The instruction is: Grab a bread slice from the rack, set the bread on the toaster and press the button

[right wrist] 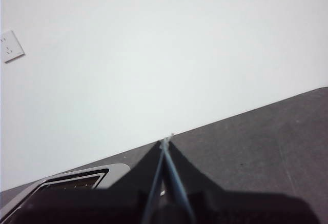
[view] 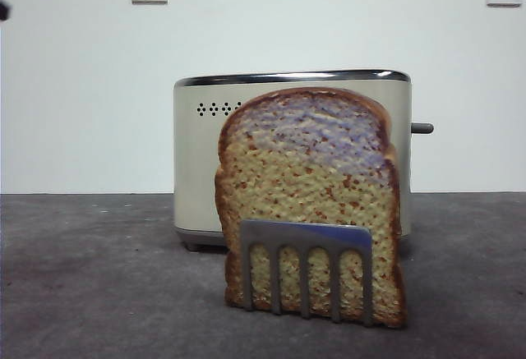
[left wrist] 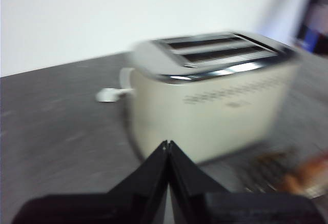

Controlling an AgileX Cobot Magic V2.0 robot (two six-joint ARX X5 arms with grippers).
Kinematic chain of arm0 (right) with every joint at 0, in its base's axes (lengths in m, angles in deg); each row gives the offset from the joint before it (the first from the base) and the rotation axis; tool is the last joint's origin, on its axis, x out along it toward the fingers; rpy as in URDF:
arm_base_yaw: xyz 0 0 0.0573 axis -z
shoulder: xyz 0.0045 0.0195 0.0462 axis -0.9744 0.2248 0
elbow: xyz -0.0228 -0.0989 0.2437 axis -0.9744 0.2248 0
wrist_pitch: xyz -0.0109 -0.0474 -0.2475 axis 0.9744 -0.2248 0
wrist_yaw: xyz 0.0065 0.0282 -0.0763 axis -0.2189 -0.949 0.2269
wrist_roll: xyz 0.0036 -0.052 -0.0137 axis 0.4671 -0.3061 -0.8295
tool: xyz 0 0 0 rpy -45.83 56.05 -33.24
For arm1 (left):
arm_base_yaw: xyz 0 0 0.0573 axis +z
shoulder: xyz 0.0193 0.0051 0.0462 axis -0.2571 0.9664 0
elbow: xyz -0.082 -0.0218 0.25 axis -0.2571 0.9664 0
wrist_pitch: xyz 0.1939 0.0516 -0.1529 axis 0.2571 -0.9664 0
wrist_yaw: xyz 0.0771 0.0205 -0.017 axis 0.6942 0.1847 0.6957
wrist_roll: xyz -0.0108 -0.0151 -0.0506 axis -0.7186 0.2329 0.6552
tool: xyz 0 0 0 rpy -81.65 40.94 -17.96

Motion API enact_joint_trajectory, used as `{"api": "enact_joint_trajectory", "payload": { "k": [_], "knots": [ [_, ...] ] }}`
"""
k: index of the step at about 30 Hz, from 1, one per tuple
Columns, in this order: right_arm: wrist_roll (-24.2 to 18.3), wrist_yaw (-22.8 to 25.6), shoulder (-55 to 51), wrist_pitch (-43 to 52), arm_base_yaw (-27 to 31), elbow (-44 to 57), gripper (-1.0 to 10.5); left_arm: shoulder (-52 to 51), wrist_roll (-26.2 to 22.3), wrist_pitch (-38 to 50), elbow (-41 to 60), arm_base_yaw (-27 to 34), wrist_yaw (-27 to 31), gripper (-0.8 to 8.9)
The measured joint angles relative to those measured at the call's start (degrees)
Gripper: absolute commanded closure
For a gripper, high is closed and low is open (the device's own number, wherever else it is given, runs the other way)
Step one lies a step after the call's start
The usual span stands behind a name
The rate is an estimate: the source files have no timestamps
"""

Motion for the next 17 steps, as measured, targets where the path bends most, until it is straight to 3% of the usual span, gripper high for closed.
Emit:
{"api": "enact_joint_trajectory", "payload": {
  "k": [6,12,17],
  "knots": [
    [-1.4,-0.8,6.3,-13.1,0.0,-10.5,9.5,7.6,-13.5,-11.8,-9.9,-14.6,-0.2,8.19],
    [-7.4,-5.7,13.2,-26.7,0.0,-19.6,9.5,18.1,-25.2,-23.0,-22.8,-25.3,-0.1,8.20],
    [-13.5,-11.2,17.8,-34.5,0.0,-24.9,9.5,26.3,-30.8,-28.4,-32.6,-32.8,1.0,8.21]
  ]
}}
